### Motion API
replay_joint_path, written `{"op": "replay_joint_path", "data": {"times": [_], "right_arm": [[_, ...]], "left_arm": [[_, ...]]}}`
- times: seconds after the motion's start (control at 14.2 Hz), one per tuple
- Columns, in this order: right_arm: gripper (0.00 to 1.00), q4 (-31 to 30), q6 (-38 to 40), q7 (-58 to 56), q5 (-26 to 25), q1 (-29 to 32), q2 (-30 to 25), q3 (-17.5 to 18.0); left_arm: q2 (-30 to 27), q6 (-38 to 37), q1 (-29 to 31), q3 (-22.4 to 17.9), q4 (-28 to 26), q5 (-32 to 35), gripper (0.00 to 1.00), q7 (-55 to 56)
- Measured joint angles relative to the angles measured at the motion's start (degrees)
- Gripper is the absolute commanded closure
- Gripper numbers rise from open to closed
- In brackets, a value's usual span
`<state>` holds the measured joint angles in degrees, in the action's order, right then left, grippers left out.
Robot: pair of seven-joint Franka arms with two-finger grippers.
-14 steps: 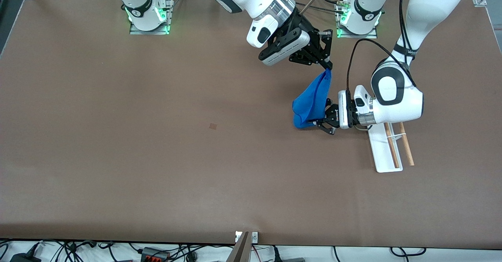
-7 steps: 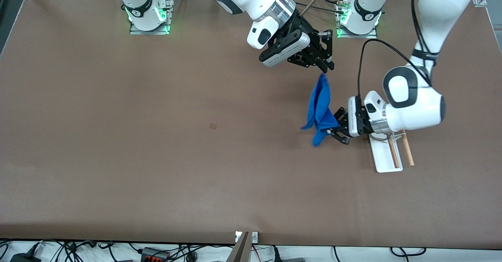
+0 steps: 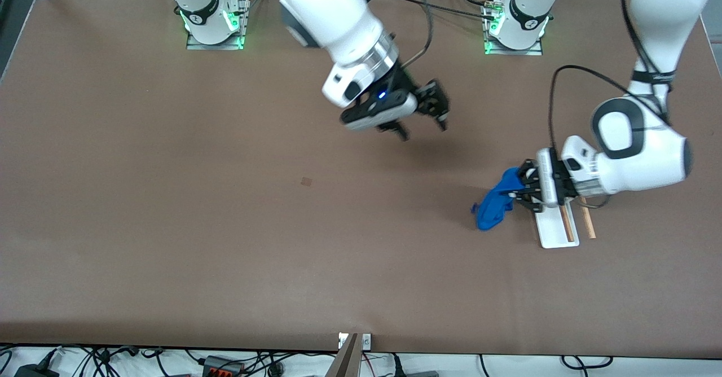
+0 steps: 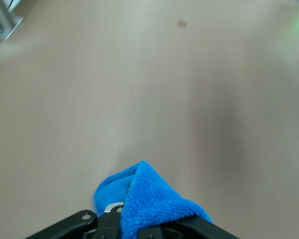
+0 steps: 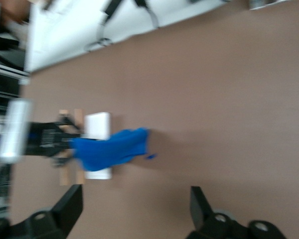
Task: Pass towel and hang on rack
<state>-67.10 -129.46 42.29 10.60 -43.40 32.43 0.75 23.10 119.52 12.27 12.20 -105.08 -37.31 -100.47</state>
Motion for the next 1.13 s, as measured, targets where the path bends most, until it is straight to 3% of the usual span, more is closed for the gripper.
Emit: {"op": "replay_joint_path", "data": {"times": [0.21, 0.56, 0.77, 1.13], "right_arm": [[0.00, -0.1, 13.4, -3.6, -7.1, 6.1, -1.1, -0.2], [0.00, -0.1, 28.9, -12.8, -12.9, 17.6, -5.2, -0.5], [0.00, -0.2, 33.3, -15.2, -13.5, 23.4, -6.9, -0.6], [0.00, -0.3, 35.5, -15.4, -13.9, 30.5, -8.1, -0.7]], "left_arm": [[-0.7, -1.4, 5.5, -1.0, 0.0, 3.3, 0.99, 3.4], [-1.1, -2.6, 12.2, -1.3, 0.7, 11.0, 0.99, 8.7], [-1.0, -2.6, 13.7, -1.8, 2.4, 16.0, 0.99, 11.2], [2.0, -2.7, 16.5, -1.9, 2.7, 16.8, 0.98, 11.3]]}}
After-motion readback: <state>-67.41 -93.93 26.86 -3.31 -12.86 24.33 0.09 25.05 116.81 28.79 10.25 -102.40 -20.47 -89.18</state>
